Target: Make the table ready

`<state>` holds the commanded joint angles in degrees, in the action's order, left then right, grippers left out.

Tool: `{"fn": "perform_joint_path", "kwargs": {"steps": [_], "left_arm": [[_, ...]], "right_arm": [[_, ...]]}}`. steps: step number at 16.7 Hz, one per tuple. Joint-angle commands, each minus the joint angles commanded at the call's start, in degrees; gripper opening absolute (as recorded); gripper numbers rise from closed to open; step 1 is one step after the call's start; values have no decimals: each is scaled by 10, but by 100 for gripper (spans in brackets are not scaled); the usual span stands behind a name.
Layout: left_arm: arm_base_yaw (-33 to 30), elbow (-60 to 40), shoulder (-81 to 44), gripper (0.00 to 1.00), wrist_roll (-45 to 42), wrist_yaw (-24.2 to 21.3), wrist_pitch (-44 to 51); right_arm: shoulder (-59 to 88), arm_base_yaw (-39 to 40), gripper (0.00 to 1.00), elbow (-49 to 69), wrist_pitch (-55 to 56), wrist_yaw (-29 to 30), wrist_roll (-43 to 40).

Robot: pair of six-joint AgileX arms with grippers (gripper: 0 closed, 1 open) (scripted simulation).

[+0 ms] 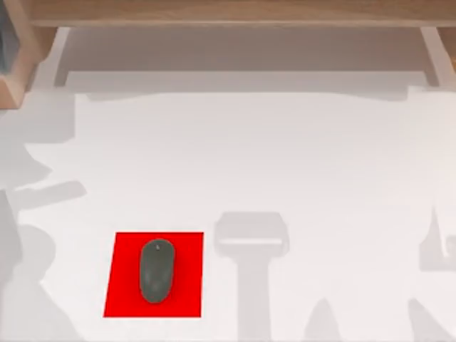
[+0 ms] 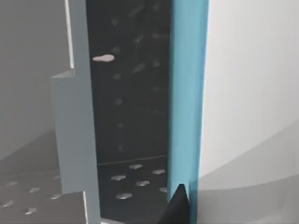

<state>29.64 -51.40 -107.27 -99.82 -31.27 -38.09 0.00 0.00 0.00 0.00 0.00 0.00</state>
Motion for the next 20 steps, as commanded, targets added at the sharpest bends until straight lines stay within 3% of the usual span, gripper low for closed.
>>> {"fn": "perform_joint_path", "kwargs": {"steps": [12, 20], "left_arm": [[-24, -62, -53, 0, 8, 22, 5], [-24, -62, -53, 60, 8, 22, 5]], "right_arm": [[0, 0, 100, 0, 0, 0, 0], [0, 0, 100, 0, 0, 0, 0]]}}
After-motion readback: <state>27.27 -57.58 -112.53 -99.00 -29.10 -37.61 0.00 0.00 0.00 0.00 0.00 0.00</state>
